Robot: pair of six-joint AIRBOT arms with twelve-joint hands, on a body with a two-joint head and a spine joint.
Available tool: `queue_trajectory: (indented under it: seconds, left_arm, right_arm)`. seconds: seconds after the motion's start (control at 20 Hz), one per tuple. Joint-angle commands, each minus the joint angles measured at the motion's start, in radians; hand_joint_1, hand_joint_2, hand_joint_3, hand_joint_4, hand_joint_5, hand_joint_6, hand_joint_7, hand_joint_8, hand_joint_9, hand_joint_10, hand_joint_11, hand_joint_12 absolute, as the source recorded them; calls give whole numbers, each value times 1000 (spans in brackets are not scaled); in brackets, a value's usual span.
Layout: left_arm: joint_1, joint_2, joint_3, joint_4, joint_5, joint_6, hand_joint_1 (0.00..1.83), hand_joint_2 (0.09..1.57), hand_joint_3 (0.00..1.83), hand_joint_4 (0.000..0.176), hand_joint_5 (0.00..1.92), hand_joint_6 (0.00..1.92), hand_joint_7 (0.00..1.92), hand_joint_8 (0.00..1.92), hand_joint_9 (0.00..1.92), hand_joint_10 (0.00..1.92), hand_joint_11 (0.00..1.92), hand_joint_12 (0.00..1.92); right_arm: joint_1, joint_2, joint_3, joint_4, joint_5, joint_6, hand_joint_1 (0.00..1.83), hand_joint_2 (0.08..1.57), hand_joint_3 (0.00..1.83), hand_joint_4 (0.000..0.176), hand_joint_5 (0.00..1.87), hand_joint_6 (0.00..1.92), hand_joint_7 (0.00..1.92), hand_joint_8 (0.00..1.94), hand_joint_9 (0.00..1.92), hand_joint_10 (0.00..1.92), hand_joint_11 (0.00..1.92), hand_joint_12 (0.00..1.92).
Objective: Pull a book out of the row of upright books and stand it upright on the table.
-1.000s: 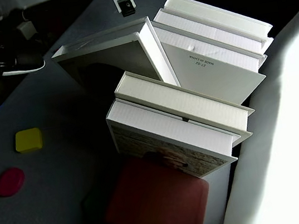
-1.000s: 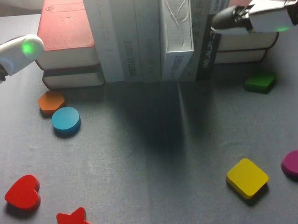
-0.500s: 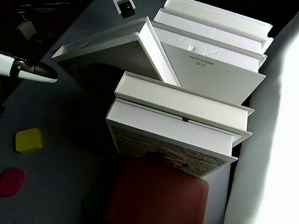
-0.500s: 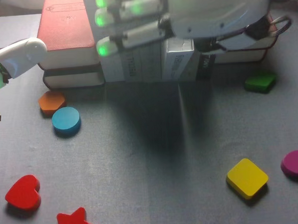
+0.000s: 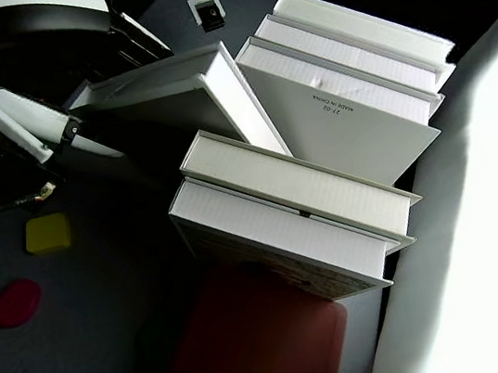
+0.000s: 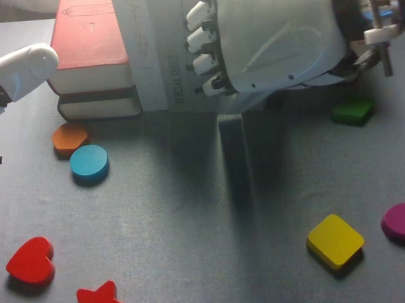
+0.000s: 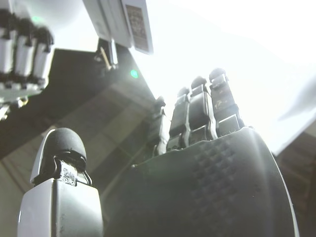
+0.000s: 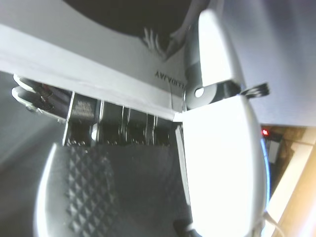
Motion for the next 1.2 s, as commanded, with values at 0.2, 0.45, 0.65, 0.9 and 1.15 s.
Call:
queue_trajectory:
  seconds: [0.2,0.45,0.65,0.9,1.15]
  left_arm:
    - [4,-7,6,-28,-122,-13,193,1156,2,82,8,1,0,0,0,0,0,0]
    - [7,-12,8,-31,-122,-16,222,1169,6,73,17,3,0,0,0,0,0,0]
    - [7,-14,9,-32,-122,-18,222,1167,1,76,32,6,0,0,0,0,0,0]
    - [7,-14,9,-32,-123,-18,222,1168,1,85,15,0,0,0,0,0,0,0]
    - [7,-15,9,-34,-124,-19,235,1171,3,116,16,2,0,0,0,0,0,0]
  right_arm:
    - [50,57,-58,198,58,-114,1156,1303,62,0,571,1390,680,1818,758,1921,616,1921]
    - [78,97,-82,289,186,-118,1198,1265,3,0,746,1170,712,1709,693,1921,567,1921]
    - [97,129,-94,343,257,-117,1199,1265,3,0,746,1169,713,1708,694,1921,567,1921]
    - [122,196,-111,422,342,-90,1199,1265,2,0,747,1169,713,1708,694,1921,567,1921]
    - [125,234,-102,446,390,14,1199,1265,2,0,747,1168,713,1708,694,1921,567,1921]
